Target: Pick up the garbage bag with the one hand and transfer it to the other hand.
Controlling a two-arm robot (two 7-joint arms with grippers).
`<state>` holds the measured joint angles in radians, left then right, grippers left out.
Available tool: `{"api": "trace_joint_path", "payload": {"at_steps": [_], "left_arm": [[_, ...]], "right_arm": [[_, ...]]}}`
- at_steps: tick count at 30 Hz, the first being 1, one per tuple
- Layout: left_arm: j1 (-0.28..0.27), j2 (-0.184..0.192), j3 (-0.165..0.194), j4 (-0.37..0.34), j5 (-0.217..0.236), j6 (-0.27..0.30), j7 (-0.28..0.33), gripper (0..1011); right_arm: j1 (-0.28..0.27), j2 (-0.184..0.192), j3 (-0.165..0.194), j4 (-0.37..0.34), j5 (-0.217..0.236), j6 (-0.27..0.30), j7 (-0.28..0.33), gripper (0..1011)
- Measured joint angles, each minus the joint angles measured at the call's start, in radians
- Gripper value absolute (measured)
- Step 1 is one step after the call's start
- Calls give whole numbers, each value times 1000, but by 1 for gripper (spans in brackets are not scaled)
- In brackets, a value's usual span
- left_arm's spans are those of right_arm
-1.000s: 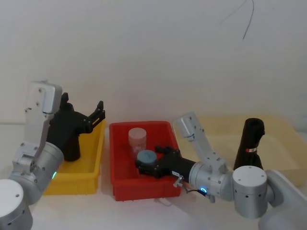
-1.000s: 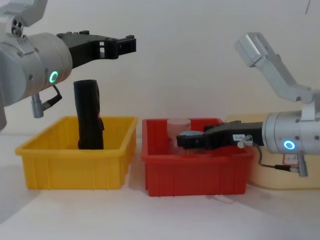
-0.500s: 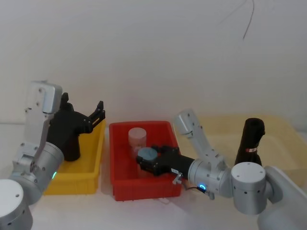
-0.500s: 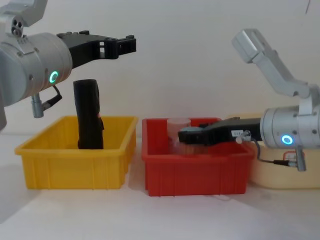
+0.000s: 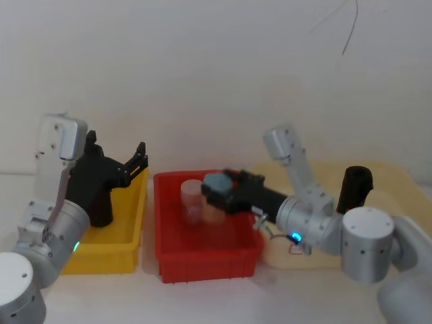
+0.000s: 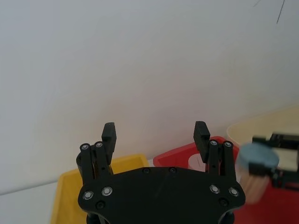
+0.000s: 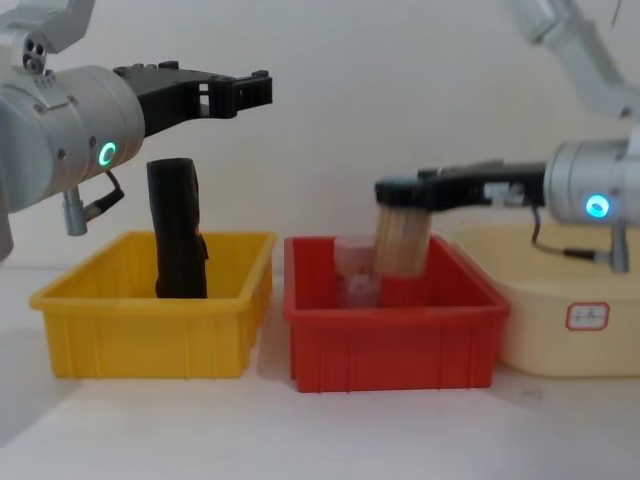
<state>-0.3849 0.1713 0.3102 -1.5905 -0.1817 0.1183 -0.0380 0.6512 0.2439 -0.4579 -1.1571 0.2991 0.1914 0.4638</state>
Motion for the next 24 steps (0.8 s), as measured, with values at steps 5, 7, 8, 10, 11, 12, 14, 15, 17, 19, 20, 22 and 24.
{"api": "trace_joint_path", "payload": {"at_steps": [5, 7, 8, 10, 11, 12, 14, 15, 17, 19, 20, 22, 24], "left_arm": [[0, 0, 0, 0, 0, 0, 0, 1001], [0, 0, 0, 0, 0, 0, 0, 1001], [0, 0, 0, 0, 0, 0, 0, 1000], [0, 0, 0, 0, 0, 0, 0, 1000], [0, 0, 0, 0, 0, 0, 0, 1000], [0, 0, 0, 0, 0, 0, 0, 1001], [0, 0, 0, 0, 0, 0, 0, 1000], [0, 0, 0, 0, 0, 0, 0, 1000], [0, 0, 0, 0, 0, 0, 0, 1000], [0, 0, 0, 0, 0, 0, 0, 1001], [0, 0, 0, 0, 0, 0, 0, 1000], [0, 0, 0, 0, 0, 0, 0, 1000], [0, 0, 0, 0, 0, 0, 0, 1000]], "right_arm": [[0, 18, 31, -45, 11, -8, -25, 664], [0, 27, 46, -59, 13, -10, -36, 664], [0, 29, 49, -61, 14, -11, -40, 664], [0, 37, 60, -68, 15, -12, -48, 663], [0, 43, 68, -73, 15, -12, -55, 663], [-1, 47, 73, -75, 15, -12, -58, 664], [-1, 53, 81, -76, 15, -12, -64, 664], [-2, 60, 89, -76, 15, -12, -72, 663], [-3, 67, 98, -75, 14, -11, -82, 663], [-4, 73, 104, -70, 12, -10, -87, 664], [-4, 75, 106, -68, 10, -9, -91, 664], [-6, 81, 112, -61, 6, -8, -98, 664], [-7, 88, 117, -53, -1, -6, -106, 663]]}}
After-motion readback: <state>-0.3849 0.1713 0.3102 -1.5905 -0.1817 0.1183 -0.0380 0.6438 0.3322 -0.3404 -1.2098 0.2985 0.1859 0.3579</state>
